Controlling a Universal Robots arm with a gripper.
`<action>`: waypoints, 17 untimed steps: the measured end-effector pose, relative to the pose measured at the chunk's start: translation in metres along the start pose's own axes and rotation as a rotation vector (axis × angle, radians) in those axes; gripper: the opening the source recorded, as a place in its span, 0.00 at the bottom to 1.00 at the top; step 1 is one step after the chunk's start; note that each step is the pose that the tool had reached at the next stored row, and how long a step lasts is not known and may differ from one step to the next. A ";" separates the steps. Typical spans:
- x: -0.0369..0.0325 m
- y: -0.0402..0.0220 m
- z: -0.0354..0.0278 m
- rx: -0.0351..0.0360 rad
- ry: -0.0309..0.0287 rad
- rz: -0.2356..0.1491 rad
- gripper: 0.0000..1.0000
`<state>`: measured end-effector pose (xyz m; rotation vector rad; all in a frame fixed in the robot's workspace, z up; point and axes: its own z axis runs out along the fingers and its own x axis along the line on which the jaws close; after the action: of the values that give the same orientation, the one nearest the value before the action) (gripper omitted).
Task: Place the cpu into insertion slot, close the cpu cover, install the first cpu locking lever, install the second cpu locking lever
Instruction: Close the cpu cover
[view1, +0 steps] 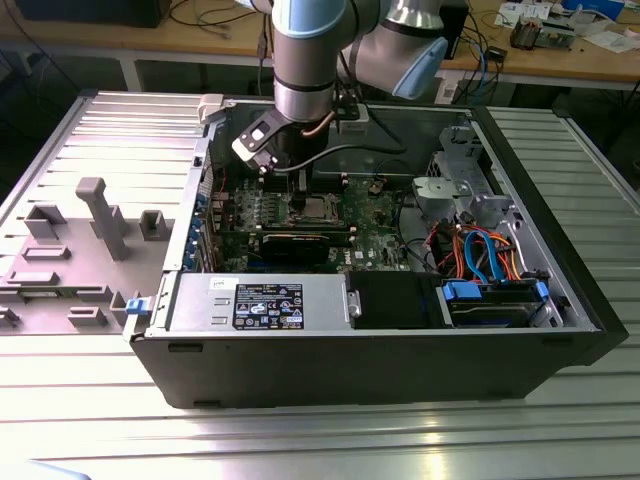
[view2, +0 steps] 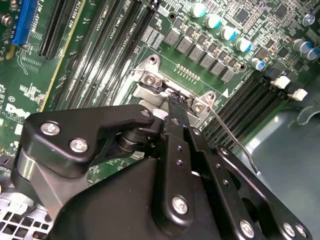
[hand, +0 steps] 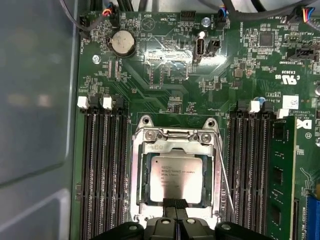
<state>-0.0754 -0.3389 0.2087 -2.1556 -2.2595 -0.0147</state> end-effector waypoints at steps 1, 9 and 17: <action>0.0000 -0.0001 0.0009 0.0001 0.0001 0.000 0.11; -0.0012 0.0249 -0.0003 0.0019 0.0000 0.000 0.11; -0.0012 0.0257 -0.0003 0.0019 0.0000 0.000 0.11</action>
<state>-0.0497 -0.3389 0.2088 -2.1548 -2.2585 -0.0126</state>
